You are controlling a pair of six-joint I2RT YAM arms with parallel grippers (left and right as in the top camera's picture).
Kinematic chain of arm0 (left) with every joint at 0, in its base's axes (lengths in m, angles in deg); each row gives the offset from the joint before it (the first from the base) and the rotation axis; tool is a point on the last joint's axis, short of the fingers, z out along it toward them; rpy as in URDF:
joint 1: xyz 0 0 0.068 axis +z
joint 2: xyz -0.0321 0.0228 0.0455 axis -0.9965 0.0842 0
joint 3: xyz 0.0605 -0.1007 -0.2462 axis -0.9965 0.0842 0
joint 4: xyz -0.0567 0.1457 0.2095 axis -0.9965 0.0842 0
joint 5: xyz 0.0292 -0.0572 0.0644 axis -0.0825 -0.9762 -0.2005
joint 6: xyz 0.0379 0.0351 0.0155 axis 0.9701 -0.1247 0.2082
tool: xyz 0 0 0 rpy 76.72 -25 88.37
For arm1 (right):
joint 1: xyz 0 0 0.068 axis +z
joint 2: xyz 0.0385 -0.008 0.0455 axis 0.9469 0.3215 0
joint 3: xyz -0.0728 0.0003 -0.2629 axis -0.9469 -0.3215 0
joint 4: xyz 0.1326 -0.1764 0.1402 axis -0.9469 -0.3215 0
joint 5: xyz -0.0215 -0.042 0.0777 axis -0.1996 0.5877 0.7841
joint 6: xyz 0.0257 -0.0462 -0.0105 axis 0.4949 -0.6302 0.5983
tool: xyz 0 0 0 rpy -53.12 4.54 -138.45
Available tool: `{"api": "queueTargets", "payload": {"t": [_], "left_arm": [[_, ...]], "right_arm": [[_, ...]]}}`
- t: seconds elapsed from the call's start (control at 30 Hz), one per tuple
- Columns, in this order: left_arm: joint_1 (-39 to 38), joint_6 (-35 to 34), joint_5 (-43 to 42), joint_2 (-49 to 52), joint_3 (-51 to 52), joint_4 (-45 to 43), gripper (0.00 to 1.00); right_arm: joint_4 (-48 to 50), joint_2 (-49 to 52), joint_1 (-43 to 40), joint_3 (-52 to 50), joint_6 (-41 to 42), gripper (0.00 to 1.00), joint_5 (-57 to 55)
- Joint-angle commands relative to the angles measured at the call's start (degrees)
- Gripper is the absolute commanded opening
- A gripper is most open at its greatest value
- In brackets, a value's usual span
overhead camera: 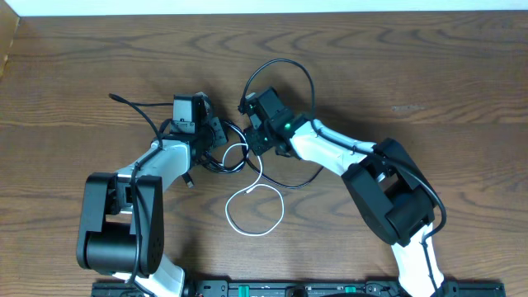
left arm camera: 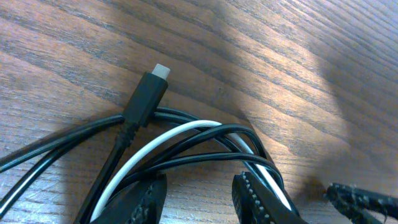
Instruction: Untangle cables
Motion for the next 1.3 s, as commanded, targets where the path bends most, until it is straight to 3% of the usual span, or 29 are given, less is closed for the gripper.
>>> {"api": "queueTargets", "payload": {"t": [0.0,0.23,0.4,0.7,1.27], "left_arm": [[-0.1,0.7,0.6,0.2,-1.3,-0.2,0.4],[0.0,0.8,0.7,0.2,-1.3,0.4,0.4],[0.4,0.7,0.9,0.2,-1.4,0.9,0.4],[1.3,0.7,9.6,0.2,-1.4,2.2,0.4],[1.3,0.7,9.9,0.2,-1.4,2.6,0.4]], "right_arm": [[-3.3,1.3,2.2,-1.0,-2.3,0.34,-6.9],[-5.0,2.7,4.3,-1.0,-2.6,0.39,-13.1],[-9.0,2.7,2.6,0.7,3.1,0.4,-19.2],[-28.8,2.7,-3.9,9.6,6.0,0.5,-20.3],[-39.8,3.6,-19.4,8.4,5.5,0.59,-27.7]]}}
